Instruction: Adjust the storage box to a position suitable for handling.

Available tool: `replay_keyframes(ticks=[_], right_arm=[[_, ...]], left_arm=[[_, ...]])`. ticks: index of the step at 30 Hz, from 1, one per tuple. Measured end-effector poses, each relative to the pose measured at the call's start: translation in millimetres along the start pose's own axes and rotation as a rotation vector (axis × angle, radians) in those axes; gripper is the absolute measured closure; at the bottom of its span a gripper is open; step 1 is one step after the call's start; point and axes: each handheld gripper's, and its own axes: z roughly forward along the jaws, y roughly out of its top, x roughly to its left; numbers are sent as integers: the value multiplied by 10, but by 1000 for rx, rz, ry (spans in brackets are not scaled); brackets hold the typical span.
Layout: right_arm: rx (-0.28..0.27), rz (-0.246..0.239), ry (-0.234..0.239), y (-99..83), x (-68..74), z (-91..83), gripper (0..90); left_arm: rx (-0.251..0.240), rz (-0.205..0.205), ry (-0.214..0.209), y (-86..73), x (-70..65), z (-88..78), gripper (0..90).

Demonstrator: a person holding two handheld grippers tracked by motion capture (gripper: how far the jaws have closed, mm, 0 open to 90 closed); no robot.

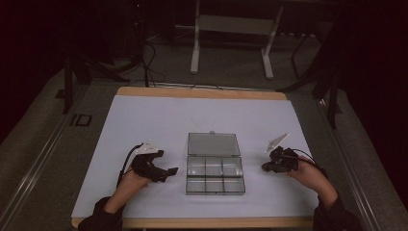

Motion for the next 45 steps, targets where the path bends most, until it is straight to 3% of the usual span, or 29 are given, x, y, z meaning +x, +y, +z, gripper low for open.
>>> replay_keyframes(ticks=[9, 22, 45], right_arm=[[-1, -7, 20, 61, 26, -117, 881], [-5, -50, 38, 257, 124, -339, 881], [-18, -192, 64, 903, 374, -521, 880]], left_arm=[[-5, 24, 9, -23, -6, 7, 30], [-16, 27, 9, -42, 7, -8, 30], [-29, 36, 4, -38, -5, -13, 30]])
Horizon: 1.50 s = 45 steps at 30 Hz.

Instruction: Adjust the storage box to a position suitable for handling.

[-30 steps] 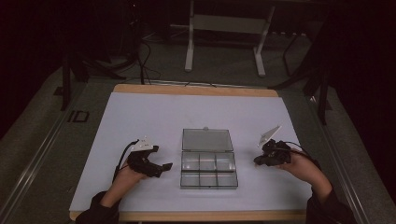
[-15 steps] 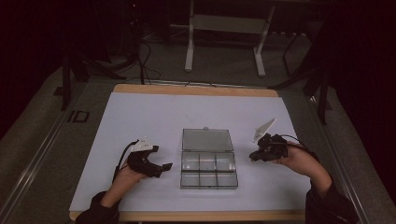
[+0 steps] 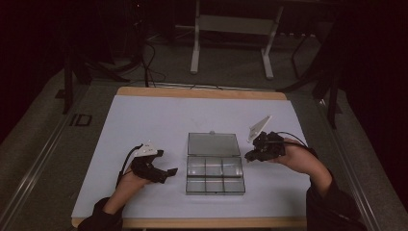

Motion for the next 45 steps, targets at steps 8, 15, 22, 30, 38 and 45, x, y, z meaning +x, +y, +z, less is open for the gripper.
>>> replay_keyframes(ticks=[8, 15, 22, 30, 38, 45], right_arm=[[-12, -41, 31, 191, 54, 76, 881], [13, -54, 58, 261, 74, 246, 880], [56, -58, 79, 254, 82, 494, 880], [90, -53, 76, 180, 79, 679, 880], [121, -43, 87, 122, 72, 805, 880], [124, -38, 84, 120, 57, 812, 877]], left_arm=[[-9, -2, 3, -1, -2, -18, 30], [-9, -1, 1, -7, 8, -22, 30], [-7, 3, 0, -10, 10, -21, 30], [-5, 4, 0, -19, 8, -17, 31], [1, 4, 3, -24, 6, -9, 31], [-3, 2, 3, -27, 8, -7, 31]])
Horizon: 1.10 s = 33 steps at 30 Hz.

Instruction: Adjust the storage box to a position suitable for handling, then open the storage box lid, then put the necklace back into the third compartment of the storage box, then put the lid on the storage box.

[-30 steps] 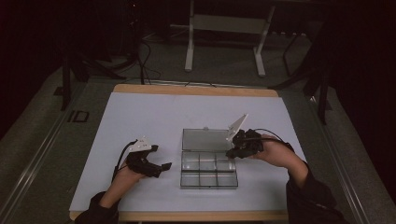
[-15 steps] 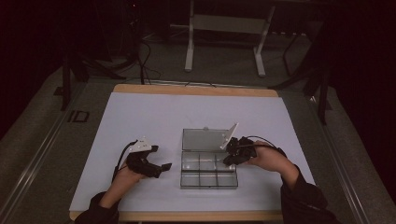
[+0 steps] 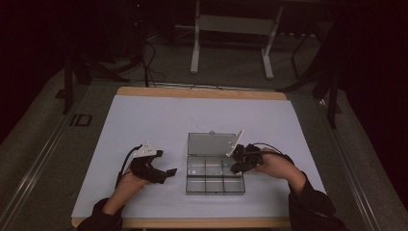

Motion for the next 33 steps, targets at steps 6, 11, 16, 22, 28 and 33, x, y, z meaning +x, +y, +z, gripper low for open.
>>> replay_keyframes(ticks=[6, 11, 16, 22, 28, 33], right_arm=[[-12, 5, -8, 4, -6, -37, 862], [-36, 4, -5, 1, 3, -85, 796], [-62, 3, -25, -17, 19, -166, 729], [-129, 29, -63, -93, 21, -274, 526], [-202, 94, -102, -225, -8, -354, 380], [-282, 163, -160, -342, -11, -398, 203]], left_arm=[[1, 1, 2, 0, 2, 1, 31], [5, 1, 4, 0, 6, -2, 31], [5, 4, 6, 3, 11, -13, 31], [4, 2, 11, 4, 16, -31, 31], [10, 3, 18, 17, 5, -38, 30], [22, 5, 32, 43, -20, -44, 30]])
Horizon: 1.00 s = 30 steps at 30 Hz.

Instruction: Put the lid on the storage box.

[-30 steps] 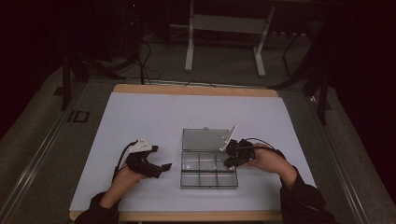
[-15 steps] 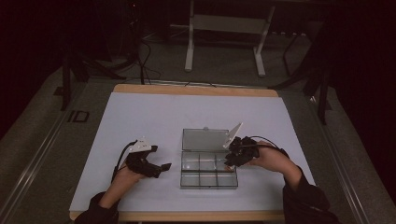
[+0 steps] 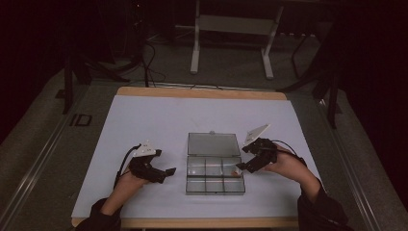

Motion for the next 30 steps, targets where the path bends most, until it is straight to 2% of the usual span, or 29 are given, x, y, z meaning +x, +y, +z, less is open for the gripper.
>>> replay_keyframes(ticks=[2, 3, 5, 7, 9, 10, 13, 16, 20, 24, 30], right_arm=[[-39, 23, -5, -61, -14, -27, 117], [-56, 26, -4, -100, -17, -39, 108], [-105, 78, -16, -188, -41, -55, 126], [-135, 92, -42, -262, -51, -56, 132], [-141, 127, 0, -332, -99, -40, 137], [-152, 146, 6, -367, -112, -35, 138], [-173, 170, -42, -446, -136, -34, 137], [-212, 203, -54, -499, -155, -52, 138], [-239, 222, -96, -539, -137, -47, 136], [-243, 236, -138, -539, -112, -10, 134], [-260, 253, -172, -497, -101, 33, 134]], left_arm=[[7, 7, 7, 20, -13, -3, 31], [8, 11, 16, 31, -23, -5, 31], [3, 22, 31, 59, -42, -14, 31], [-2, 24, 37, 89, -66, -14, 31], [2, 34, 41, 120, -87, -4, 31], [6, 39, 42, 137, -99, 4, 31], [18, 37, 26, 191, -117, 36, 31], [46, 35, 33, 261, -136, 77, 31], [78, 38, 36, 377, -176, 150, 29], [95, 39, 44, 458, -179, 218, 29], [108, 25, 24, 557, -161, 316, 29]])
